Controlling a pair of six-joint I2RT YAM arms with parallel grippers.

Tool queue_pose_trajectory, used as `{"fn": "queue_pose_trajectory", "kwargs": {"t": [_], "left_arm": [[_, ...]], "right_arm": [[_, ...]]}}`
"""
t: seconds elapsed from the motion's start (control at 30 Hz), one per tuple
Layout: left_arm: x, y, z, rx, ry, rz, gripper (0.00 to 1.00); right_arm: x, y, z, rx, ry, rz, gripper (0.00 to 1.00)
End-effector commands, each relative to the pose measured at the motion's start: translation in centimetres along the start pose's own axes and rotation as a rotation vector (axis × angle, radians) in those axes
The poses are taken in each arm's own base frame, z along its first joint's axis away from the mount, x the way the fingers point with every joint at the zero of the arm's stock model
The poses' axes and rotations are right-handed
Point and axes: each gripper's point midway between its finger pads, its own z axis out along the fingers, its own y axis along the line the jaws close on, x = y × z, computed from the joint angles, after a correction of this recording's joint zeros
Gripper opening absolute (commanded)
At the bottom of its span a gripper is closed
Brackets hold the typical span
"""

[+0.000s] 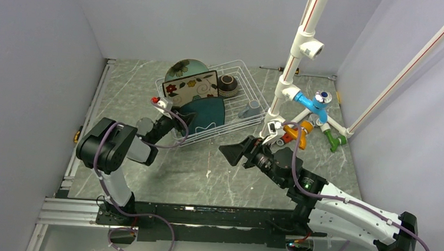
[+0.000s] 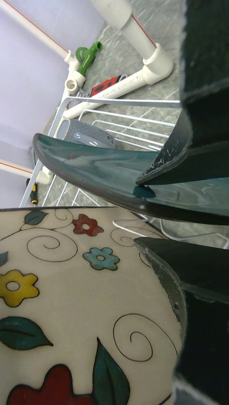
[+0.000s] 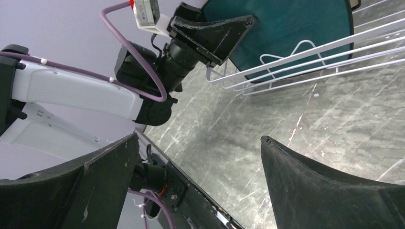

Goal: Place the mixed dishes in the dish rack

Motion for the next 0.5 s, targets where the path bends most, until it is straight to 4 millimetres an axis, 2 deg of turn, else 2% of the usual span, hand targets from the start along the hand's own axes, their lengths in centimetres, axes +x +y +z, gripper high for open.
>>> {"fn": "queue_pose_trajectory", "kwargs": {"t": [0.0, 0.17, 0.23, 0.47], "left_arm": [[-3.0, 0.1, 0.0, -0.025, -0.125, 0.08, 0.51], [-3.5, -0.1, -0.1, -0.016, -0.134, 0.091, 0.57], [-3.8, -0.1, -0.3, -0.029, -0.144, 0.09, 0.71], [-5.3, 0.2, -1.0, -0.078, -0.183, 0.09, 0.92]], "right_arm": [[-1.1, 0.3, -0.4, -0.017, -0.048, 0.021, 1.0], [-1.1, 0.3, -0.6, -0.022, -0.05, 0.024, 1.0], [-1.1, 0.4, -0.6, -0.026, -0.051, 0.026, 1.0], [-1.0, 0.5, -0.5, -0.028, -0.044, 0.024, 1.0]]}}
